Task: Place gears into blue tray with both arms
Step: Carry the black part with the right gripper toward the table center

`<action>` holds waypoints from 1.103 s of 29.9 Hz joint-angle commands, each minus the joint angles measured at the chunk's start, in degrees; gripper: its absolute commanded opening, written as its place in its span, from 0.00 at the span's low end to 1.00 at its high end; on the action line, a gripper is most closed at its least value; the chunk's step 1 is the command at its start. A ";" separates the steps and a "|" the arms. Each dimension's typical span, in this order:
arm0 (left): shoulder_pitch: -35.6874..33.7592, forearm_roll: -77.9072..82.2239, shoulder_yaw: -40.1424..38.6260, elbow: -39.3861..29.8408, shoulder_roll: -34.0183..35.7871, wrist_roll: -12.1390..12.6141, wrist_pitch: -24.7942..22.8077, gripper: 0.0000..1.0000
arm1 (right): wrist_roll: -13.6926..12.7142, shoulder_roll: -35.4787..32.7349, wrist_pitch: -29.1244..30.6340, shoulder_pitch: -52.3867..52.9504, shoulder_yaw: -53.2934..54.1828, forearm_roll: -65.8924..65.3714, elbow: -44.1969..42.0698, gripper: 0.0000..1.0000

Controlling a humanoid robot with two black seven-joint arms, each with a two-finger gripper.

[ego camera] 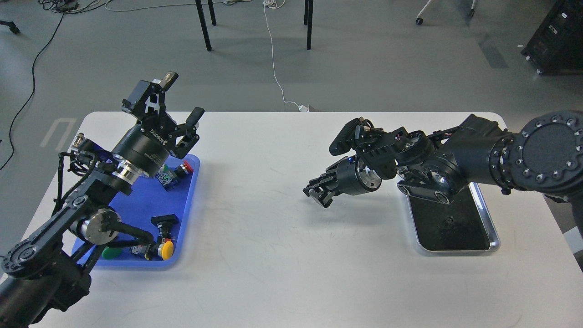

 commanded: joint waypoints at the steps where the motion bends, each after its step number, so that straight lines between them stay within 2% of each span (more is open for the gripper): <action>1: 0.01 0.00 0.04 -0.02 0.05 -0.01 0.01 0.98 | 0.01 -0.01 -0.85 -0.35 0.02 1.13 0.51 0.16; 22: 1.24 0.00 -0.05 -0.46 0.31 -0.01 0.01 0.98 | 0.01 -0.01 -3.66 -1.85 -2.53 1.31 4.12 0.19; 33: 1.24 0.00 -0.05 -0.46 0.31 -0.01 0.09 0.98 | 0.01 -0.01 -3.75 -2.55 -2.62 1.14 4.03 0.27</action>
